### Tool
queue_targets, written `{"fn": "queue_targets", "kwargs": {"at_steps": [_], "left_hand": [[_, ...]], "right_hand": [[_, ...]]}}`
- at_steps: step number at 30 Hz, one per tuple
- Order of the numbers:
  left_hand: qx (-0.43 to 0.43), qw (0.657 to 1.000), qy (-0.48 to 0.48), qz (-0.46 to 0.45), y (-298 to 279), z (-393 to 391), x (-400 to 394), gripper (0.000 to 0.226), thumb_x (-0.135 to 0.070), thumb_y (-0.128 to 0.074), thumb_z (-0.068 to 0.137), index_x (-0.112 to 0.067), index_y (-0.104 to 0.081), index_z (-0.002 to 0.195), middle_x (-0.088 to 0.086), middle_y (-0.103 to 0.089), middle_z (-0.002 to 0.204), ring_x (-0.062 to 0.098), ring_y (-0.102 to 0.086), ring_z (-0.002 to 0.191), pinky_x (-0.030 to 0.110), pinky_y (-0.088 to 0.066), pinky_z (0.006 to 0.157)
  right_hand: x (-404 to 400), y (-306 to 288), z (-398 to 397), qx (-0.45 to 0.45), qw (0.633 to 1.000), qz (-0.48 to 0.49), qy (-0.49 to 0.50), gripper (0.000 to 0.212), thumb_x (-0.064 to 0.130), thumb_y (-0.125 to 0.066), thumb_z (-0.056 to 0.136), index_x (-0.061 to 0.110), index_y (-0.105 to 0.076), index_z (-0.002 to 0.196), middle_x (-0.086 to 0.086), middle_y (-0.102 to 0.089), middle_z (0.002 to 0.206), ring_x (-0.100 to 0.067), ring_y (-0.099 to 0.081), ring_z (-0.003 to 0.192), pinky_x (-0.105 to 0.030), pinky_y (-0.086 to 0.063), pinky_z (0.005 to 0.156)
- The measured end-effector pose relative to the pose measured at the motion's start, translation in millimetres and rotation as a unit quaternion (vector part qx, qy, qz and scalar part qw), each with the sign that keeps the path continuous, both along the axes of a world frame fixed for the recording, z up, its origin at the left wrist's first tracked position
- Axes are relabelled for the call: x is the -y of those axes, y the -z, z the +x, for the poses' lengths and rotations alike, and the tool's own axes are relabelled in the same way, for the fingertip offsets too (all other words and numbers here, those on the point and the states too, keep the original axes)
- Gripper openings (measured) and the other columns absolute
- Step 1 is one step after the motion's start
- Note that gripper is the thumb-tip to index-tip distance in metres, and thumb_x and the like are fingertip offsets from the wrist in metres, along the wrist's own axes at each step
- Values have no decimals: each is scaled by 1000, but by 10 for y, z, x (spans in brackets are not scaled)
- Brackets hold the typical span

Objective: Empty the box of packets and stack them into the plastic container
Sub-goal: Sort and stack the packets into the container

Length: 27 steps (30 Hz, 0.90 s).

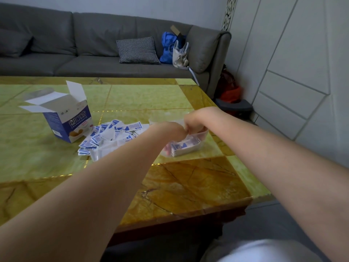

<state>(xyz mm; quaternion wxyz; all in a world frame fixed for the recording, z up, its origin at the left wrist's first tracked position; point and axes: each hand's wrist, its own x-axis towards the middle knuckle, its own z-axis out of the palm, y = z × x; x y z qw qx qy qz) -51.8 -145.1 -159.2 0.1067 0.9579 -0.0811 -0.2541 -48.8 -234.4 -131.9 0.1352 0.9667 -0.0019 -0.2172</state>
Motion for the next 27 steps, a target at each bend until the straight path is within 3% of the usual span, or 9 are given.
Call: {"fn": "queue_targets", "kwargs": {"at_steps": [4, 6, 10, 13, 15, 19, 22, 24, 27], "left_hand": [[0, 1000, -1, 0, -18, -32, 14, 44, -33, -23, 98, -3, -51, 116, 12, -61, 63, 21, -61, 61, 30, -49, 71], [2, 1000, 6, 0, -20, -38, 18, 44, -32, -22, 99, -3, -50, 117, 13, -62, 63, 21, -62, 62, 29, -50, 71], [3, 1000, 25, 7, -50, -60, -16, 49, -35, -22, 99, -1, -52, 118, 13, -62, 64, 19, -60, 58, 26, -45, 64], [10, 1000, 28, 2, -84, -63, -64, 60, -46, -16, 98, -3, -54, 116, 16, -69, 87, 18, -60, 64, 26, -45, 72], [23, 999, 24, 17, -107, -65, -91, 64, -48, -14, 97, -1, -53, 118, 15, -69, 88, 18, -59, 61, 28, -45, 80], [41, 998, 31, 33, -158, -99, -93, 63, -48, -14, 97, -2, -49, 123, 9, -60, 73, 20, -60, 66, 28, -45, 82], [76, 995, 34, 53, -195, -83, -61, 59, -46, -17, 97, -4, -48, 123, 7, -61, 70, 23, -63, 74, 36, -41, 102], [104, 993, 40, 44, -264, -60, -71, 54, -43, -21, 97, -3, -50, 119, 6, -58, 66, 23, -63, 75, 41, -39, 105], [171, 984, 54, 8, -454, -56, -193, 47, -42, -25, 97, -5, -51, 86, 1, -59, 60, 16, -59, 67, 40, -35, 103]], "right_hand": [[-12, 33, 16, -29, 999, 18, 19, 16, 14, -50, 94, 4, -61, 101, -10, -68, 90, -25, -70, 85, -36, -57, 80], [-18, 36, 13, -41, 998, 29, 31, 21, 15, -52, 93, 0, -61, 106, -13, -70, 98, -24, -71, 86, -39, -57, 83], [-30, -11, -3, -56, 997, 29, 43, 20, 15, -54, 93, 0, -62, 104, -10, -71, 95, -22, -71, 87, -39, -56, 85], [-69, -90, -54, -68, 997, -4, 25, 8, 15, -60, 89, 7, -62, 89, -2, -66, 79, -22, -69, 92, -36, -54, 89], [-101, -119, -62, -72, 997, -26, 10, 9, 15, -62, 88, 7, -63, 91, 1, -60, 74, -20, -66, 85, -33, -54, 85], [-151, -128, -40, -52, 996, -72, 6, 24, 11, -51, 92, 12, -52, 68, -1, -50, 73, -16, -54, 64, -23, -44, 57], [-205, -205, -91, -31, 995, -91, -7, 26, 10, -49, 91, 13, -49, 65, -2, -49, 61, -15, -44, 54, -23, -38, 50], [-210, -280, -96, -53, 997, -58, 4, 18, 11, -49, 93, 10, -57, 77, -2, -60, 57, -18, -53, 61, -27, -51, 62], [-226, -396, -95, -28, 993, 96, 57, 24, 5, -45, 94, -5, -55, 114, -17, -70, 95, -23, -65, 71, -40, -55, 86]]}}
